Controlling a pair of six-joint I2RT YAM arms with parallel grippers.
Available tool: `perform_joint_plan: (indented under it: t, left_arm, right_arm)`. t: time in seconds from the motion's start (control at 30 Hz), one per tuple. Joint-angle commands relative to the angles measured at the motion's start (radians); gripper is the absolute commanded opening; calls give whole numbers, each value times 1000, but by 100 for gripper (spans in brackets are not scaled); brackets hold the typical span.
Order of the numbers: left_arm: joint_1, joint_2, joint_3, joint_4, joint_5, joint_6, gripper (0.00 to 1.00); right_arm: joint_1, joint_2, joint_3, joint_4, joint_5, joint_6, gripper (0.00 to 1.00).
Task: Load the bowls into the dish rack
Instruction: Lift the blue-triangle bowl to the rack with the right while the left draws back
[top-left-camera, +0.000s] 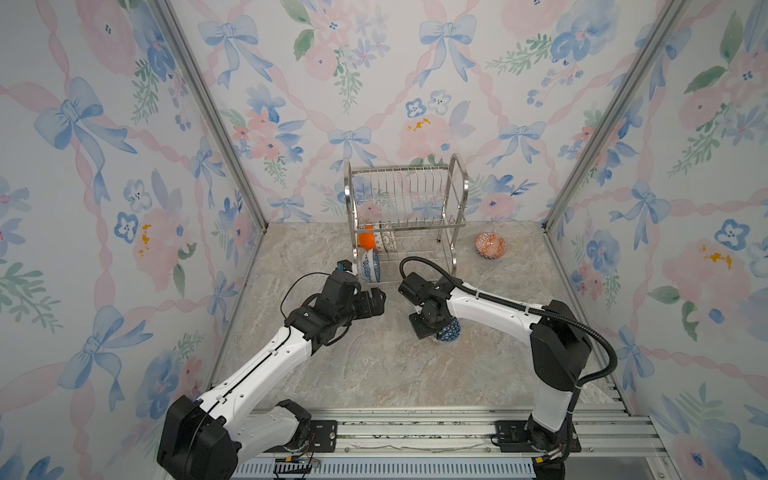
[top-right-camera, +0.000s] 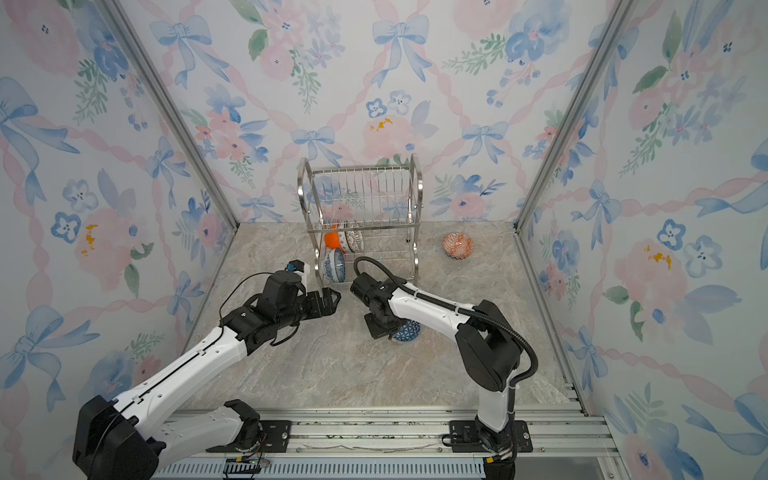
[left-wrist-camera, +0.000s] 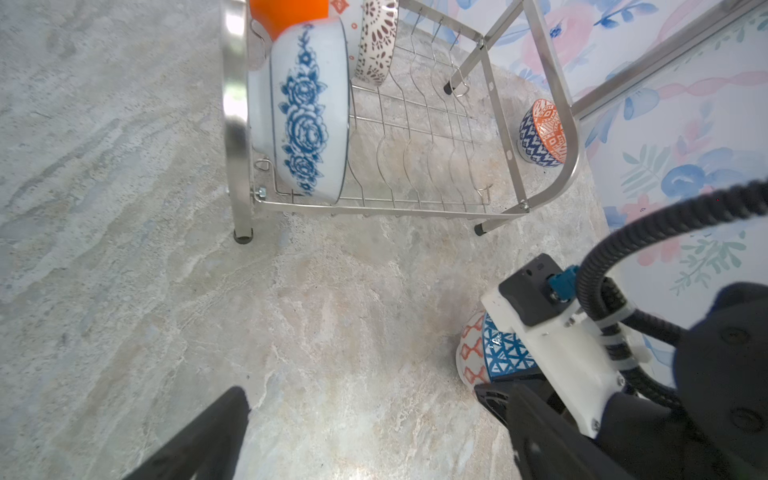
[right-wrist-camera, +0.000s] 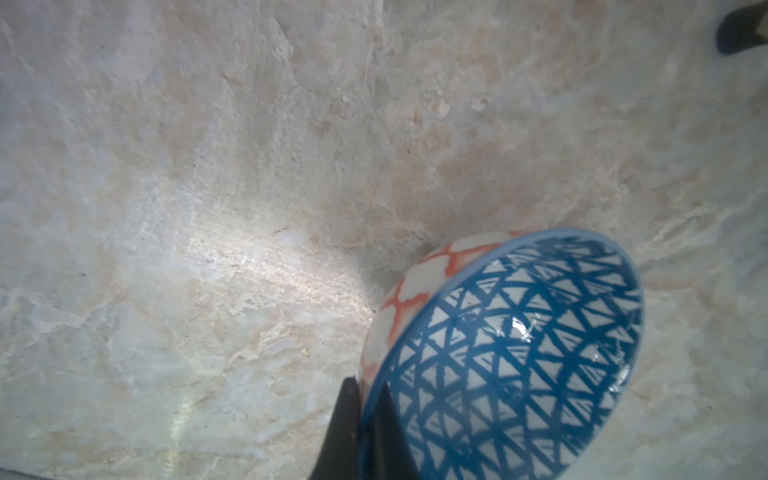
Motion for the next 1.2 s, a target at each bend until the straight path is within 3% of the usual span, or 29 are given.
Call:
perform_joint_plan:
  t: [0.0,0.17,0.37,0.7,0.97,1.17]
  left_arm:
    - [43,-24,19,0,43,25,98]
    - [114,-20,36,1,83,12,98]
    - [138,34,85,2,101,39,98]
    - [179,132,134,46,149,63,98]
    - [208,140,119,61,193,93,98]
    - [230,145,103,60,224,107,98]
  right_arm:
    - [-1,-102,23,35,-64,17,0]
    - [-41,-216,-36,167,-174,100,0]
    - [-90,-298,-84,349,-246,172,0]
    - [-182,-230,-124,716,-397,322,0]
    - [-173,-203,-236,1030,-377,404,0]
    - [-177,-192,-256,1133,-411,407,0]
